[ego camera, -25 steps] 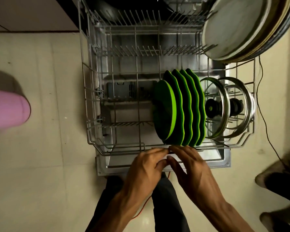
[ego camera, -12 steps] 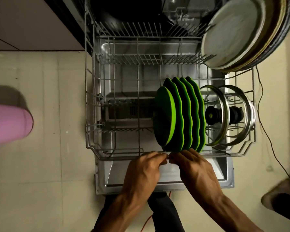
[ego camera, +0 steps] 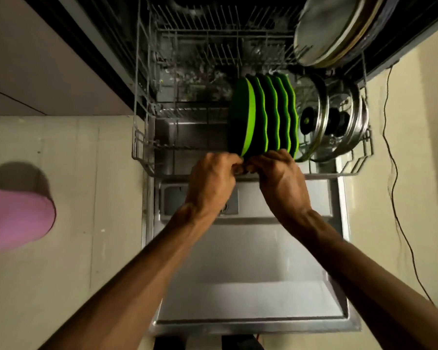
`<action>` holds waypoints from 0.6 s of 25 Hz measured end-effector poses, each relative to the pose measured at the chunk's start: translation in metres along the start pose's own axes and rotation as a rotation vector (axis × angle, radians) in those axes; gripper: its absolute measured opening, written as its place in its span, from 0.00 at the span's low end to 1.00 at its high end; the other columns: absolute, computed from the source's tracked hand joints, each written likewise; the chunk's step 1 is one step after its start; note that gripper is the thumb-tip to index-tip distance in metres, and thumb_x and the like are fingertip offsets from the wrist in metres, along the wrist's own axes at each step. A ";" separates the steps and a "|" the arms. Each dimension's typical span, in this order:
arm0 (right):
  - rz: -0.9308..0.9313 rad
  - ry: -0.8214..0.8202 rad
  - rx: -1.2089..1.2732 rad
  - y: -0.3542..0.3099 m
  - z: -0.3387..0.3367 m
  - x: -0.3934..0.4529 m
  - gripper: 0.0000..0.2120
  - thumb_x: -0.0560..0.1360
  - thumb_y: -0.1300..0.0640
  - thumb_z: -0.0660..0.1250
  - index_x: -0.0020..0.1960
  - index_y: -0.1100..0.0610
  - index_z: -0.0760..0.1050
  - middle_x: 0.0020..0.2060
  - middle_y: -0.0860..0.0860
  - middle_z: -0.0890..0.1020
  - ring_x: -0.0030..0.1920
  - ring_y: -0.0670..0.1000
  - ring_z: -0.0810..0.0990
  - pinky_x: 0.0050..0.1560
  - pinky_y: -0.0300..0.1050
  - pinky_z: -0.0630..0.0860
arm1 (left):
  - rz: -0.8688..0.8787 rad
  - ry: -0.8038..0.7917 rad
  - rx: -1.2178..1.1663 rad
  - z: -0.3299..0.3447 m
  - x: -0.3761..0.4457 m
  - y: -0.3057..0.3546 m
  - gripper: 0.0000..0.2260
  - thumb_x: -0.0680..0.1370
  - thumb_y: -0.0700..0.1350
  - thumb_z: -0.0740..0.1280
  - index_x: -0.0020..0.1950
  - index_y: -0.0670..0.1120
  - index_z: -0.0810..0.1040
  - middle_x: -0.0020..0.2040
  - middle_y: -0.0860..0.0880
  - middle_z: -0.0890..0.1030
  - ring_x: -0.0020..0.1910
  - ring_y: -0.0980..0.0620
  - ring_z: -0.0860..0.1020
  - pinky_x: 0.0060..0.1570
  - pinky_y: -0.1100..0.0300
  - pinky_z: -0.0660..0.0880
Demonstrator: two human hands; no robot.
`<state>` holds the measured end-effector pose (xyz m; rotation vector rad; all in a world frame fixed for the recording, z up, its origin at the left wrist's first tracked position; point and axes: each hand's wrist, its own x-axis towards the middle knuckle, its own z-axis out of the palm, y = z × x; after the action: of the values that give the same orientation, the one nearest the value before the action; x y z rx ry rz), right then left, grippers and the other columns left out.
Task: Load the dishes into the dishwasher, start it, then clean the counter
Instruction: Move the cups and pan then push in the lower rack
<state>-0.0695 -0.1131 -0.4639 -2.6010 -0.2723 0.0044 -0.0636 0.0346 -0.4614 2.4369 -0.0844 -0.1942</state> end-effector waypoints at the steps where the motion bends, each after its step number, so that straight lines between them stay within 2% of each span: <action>1: 0.001 0.016 -0.015 0.002 0.001 0.015 0.13 0.71 0.69 0.67 0.48 0.55 0.84 0.41 0.53 0.84 0.42 0.57 0.77 0.39 0.49 0.75 | 0.012 0.016 0.033 -0.003 0.016 0.003 0.12 0.76 0.35 0.65 0.53 0.48 0.84 0.45 0.48 0.85 0.43 0.47 0.83 0.41 0.52 0.80; 2: 0.005 0.043 -0.038 0.004 0.003 0.028 0.12 0.73 0.69 0.67 0.50 0.56 0.83 0.43 0.54 0.84 0.44 0.58 0.77 0.41 0.50 0.76 | 0.026 0.014 0.081 -0.006 0.029 0.006 0.13 0.77 0.36 0.64 0.57 0.48 0.83 0.48 0.48 0.85 0.46 0.48 0.82 0.44 0.53 0.80; 3: 0.011 0.075 -0.079 0.006 0.006 0.036 0.11 0.74 0.68 0.66 0.54 0.58 0.82 0.47 0.56 0.84 0.48 0.59 0.78 0.47 0.52 0.77 | 0.037 -0.010 0.129 -0.006 0.038 0.008 0.16 0.78 0.36 0.62 0.63 0.48 0.80 0.56 0.47 0.83 0.53 0.48 0.81 0.51 0.55 0.79; 4: 0.023 0.083 -0.133 0.008 0.010 0.040 0.13 0.76 0.67 0.65 0.60 0.61 0.79 0.54 0.59 0.82 0.56 0.61 0.77 0.57 0.57 0.75 | 0.045 -0.059 0.176 -0.004 0.044 0.009 0.20 0.78 0.36 0.60 0.70 0.46 0.73 0.65 0.46 0.77 0.63 0.48 0.76 0.62 0.57 0.74; 5: 0.041 0.047 -0.187 0.008 0.013 0.041 0.19 0.77 0.66 0.63 0.68 0.64 0.72 0.64 0.61 0.77 0.66 0.62 0.73 0.68 0.60 0.69 | 0.055 -0.120 0.245 -0.002 0.044 0.009 0.24 0.78 0.36 0.59 0.75 0.43 0.64 0.74 0.43 0.68 0.73 0.47 0.66 0.71 0.57 0.64; 6: 0.055 -0.028 -0.235 0.008 0.017 0.039 0.26 0.77 0.66 0.61 0.74 0.65 0.63 0.72 0.62 0.67 0.74 0.61 0.63 0.75 0.60 0.58 | 0.076 -0.156 0.340 0.001 0.042 0.008 0.28 0.78 0.36 0.59 0.77 0.40 0.55 0.78 0.40 0.57 0.77 0.45 0.56 0.76 0.55 0.54; 7: 0.062 -0.088 -0.275 0.008 0.019 0.037 0.31 0.77 0.66 0.58 0.77 0.64 0.54 0.77 0.61 0.57 0.78 0.60 0.52 0.77 0.59 0.50 | 0.114 -0.158 0.460 0.004 0.038 0.007 0.31 0.77 0.37 0.57 0.78 0.38 0.49 0.78 0.38 0.50 0.78 0.42 0.50 0.77 0.51 0.49; 8: 0.057 -0.114 -0.309 0.011 0.022 0.035 0.34 0.75 0.66 0.56 0.78 0.63 0.47 0.78 0.60 0.50 0.78 0.58 0.46 0.77 0.58 0.45 | 0.151 -0.150 0.582 0.007 0.035 0.005 0.32 0.76 0.38 0.54 0.77 0.36 0.46 0.78 0.36 0.47 0.78 0.40 0.47 0.76 0.48 0.48; 10: 0.023 -0.123 -0.399 0.017 0.025 0.036 0.39 0.72 0.65 0.57 0.78 0.62 0.41 0.78 0.59 0.44 0.78 0.57 0.42 0.77 0.59 0.44 | 0.163 -0.157 0.758 0.014 0.034 0.003 0.32 0.72 0.36 0.44 0.77 0.34 0.44 0.77 0.32 0.47 0.77 0.36 0.48 0.75 0.45 0.52; 12: 0.004 -0.132 -0.467 0.021 0.026 0.043 0.44 0.70 0.63 0.61 0.78 0.61 0.40 0.78 0.58 0.42 0.78 0.57 0.42 0.77 0.59 0.45 | 0.143 -0.183 0.808 0.017 0.040 0.002 0.32 0.71 0.35 0.38 0.76 0.33 0.43 0.77 0.31 0.47 0.76 0.34 0.48 0.75 0.45 0.54; 14: 0.005 -0.162 -0.463 0.024 0.026 0.056 0.45 0.70 0.60 0.64 0.78 0.60 0.39 0.78 0.57 0.42 0.78 0.57 0.42 0.77 0.58 0.43 | 0.153 -0.174 0.820 0.015 0.054 0.000 0.32 0.74 0.38 0.46 0.76 0.33 0.39 0.76 0.31 0.43 0.76 0.34 0.44 0.75 0.44 0.51; 15: 0.008 -0.189 -0.461 0.025 0.024 0.066 0.46 0.71 0.58 0.63 0.78 0.60 0.37 0.78 0.57 0.41 0.78 0.56 0.40 0.77 0.58 0.42 | 0.151 -0.172 0.791 0.013 0.064 -0.001 0.35 0.74 0.40 0.52 0.76 0.33 0.37 0.76 0.31 0.39 0.76 0.34 0.41 0.75 0.44 0.48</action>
<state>-0.0016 -0.1090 -0.4939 -3.0648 -0.3658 0.2153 -0.0023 0.0197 -0.4793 3.1724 -0.5028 -0.3537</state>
